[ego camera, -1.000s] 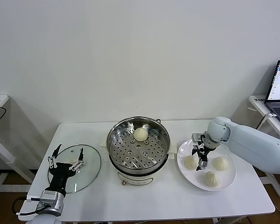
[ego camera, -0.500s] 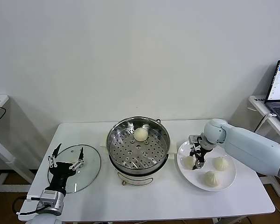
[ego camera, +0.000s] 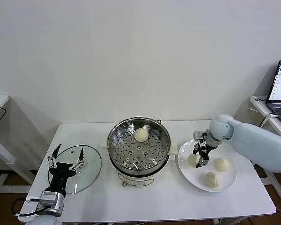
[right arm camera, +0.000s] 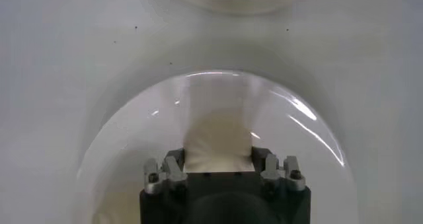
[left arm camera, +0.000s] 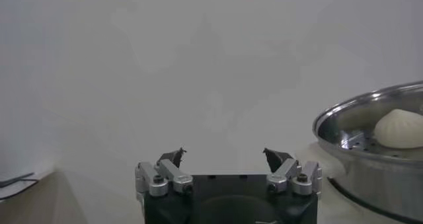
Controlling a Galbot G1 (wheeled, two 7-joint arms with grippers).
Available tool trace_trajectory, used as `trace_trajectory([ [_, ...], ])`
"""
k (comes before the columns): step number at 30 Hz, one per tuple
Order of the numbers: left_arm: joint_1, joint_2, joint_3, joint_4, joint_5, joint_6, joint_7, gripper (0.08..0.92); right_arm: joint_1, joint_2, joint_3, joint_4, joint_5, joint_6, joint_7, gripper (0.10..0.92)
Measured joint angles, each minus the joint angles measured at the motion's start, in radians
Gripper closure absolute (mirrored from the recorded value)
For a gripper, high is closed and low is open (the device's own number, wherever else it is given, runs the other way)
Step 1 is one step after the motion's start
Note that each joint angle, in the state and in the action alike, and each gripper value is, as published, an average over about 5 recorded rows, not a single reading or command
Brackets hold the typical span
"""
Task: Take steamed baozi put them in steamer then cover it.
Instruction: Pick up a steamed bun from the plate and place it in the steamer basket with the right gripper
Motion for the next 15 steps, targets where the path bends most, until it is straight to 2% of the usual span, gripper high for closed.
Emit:
trace_trajectory([
  [8, 0.005, 0.01, 0.001, -0.012, 0.0, 0.004, 0.0, 0.177, 0.297, -0.035, -0.188, 0.133, 0.157, -0.04, -0.016, 0.354],
  [15, 0.014, 0.019, -0.002, -0.025, -0.001, 0.005, 0.001, 0.177, 0.508, 0.011, -0.298, 0.232, 0.304, -0.104, 0.0, 0.347],
])
